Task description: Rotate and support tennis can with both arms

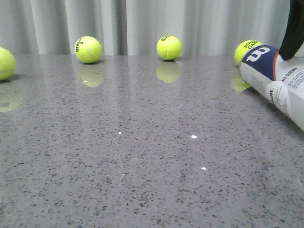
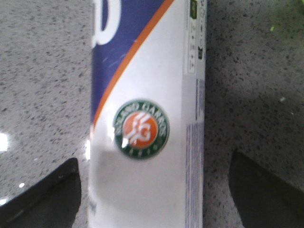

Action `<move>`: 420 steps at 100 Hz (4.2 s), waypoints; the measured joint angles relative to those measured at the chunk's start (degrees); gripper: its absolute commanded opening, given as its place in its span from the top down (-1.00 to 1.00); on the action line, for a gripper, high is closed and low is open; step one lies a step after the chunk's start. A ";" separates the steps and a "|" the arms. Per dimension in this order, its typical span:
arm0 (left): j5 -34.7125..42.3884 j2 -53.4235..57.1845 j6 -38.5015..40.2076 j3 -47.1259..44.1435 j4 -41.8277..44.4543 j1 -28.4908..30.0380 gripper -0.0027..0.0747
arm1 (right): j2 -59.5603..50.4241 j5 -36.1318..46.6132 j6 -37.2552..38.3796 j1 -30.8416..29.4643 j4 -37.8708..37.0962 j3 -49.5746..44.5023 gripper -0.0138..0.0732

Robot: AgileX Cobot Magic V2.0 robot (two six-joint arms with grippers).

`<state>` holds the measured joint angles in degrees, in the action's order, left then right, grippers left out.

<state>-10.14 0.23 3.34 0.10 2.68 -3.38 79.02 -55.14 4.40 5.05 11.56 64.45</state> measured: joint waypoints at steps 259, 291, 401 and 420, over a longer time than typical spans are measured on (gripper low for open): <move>0.00 0.00 0.00 0.00 0.00 0.00 0.98 | 23.12 -3.39 -61.91 26.33 -4.92 23.53 -0.85; 0.00 0.00 0.00 0.00 0.00 0.00 0.98 | 22.12 -2.95 -61.91 26.57 -5.29 23.53 -0.85; 0.00 0.00 0.00 0.00 0.00 0.00 0.98 | 3.12 -9.39 0.66 8.01 -11.56 21.44 0.83; 0.00 0.00 0.00 0.00 0.00 0.00 0.98 | -1.43 -6.70 0.44 1.39 -8.39 12.79 0.83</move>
<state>-10.14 0.23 3.34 0.10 2.68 -3.38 77.59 -61.84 4.84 6.44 3.17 77.24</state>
